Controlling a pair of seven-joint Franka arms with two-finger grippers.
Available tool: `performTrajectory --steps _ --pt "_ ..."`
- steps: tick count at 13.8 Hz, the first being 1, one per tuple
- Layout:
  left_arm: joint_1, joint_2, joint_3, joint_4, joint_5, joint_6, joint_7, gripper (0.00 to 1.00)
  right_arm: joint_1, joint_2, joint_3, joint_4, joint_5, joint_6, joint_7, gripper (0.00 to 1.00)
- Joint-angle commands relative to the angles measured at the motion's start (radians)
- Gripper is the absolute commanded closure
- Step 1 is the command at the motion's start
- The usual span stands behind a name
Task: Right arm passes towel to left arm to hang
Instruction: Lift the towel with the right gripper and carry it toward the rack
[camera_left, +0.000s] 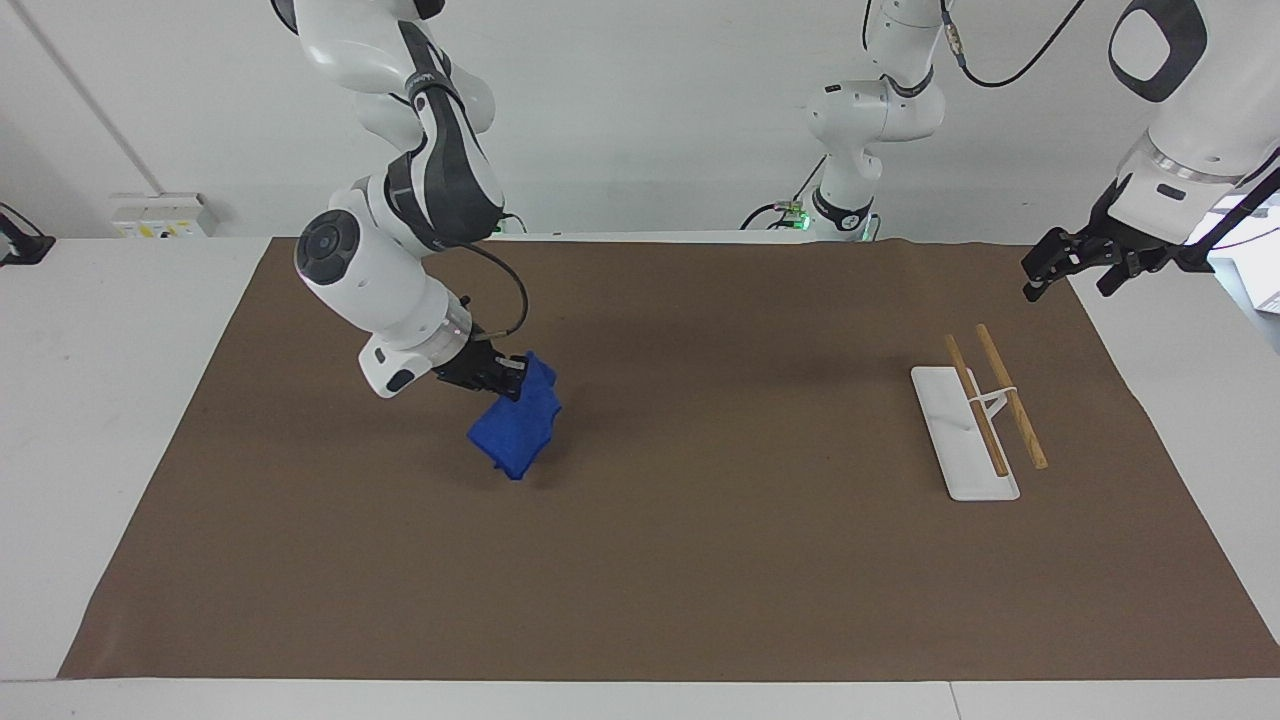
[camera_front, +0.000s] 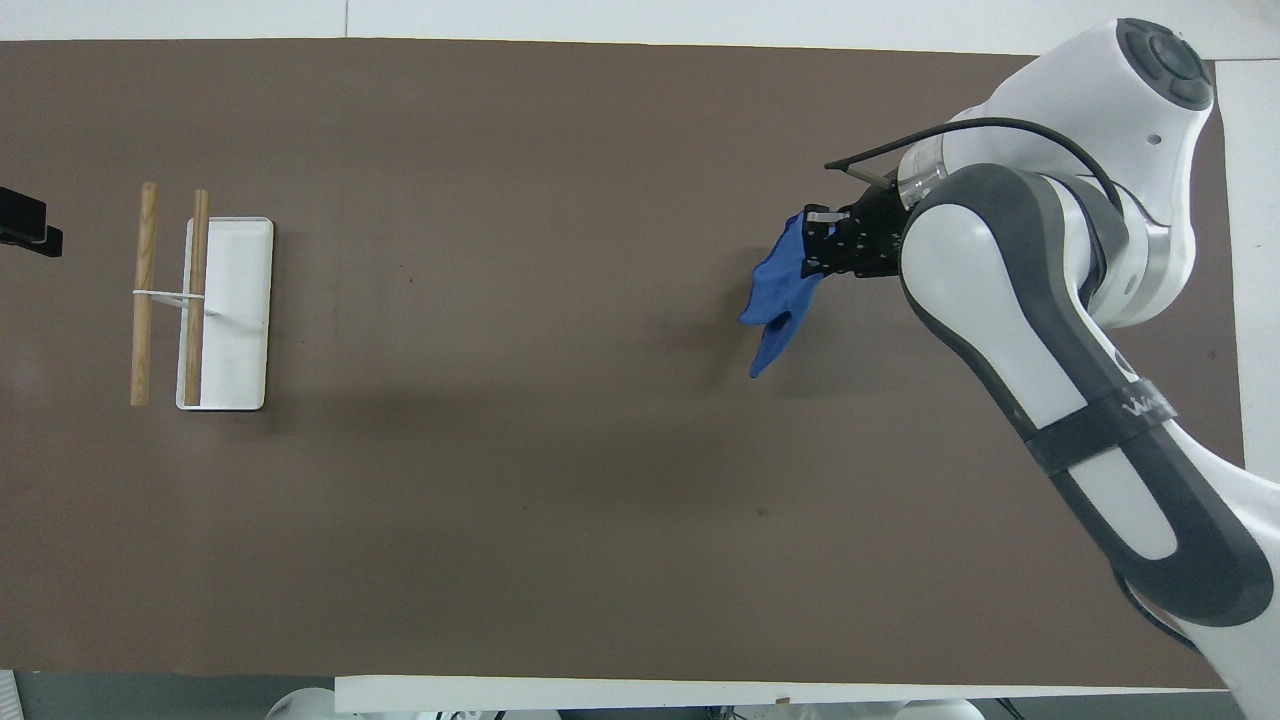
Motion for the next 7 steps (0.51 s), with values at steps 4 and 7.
performTrajectory --steps 4,7 --pt "-0.003 -0.013 0.003 -0.014 0.012 -0.009 0.001 0.00 0.180 0.011 0.009 -0.003 0.304 0.209 0.483 1.00" --pt "-0.020 -0.015 -0.001 -0.024 0.010 0.008 -0.012 0.00 0.268 0.011 0.009 -0.022 0.402 0.326 0.624 1.00"
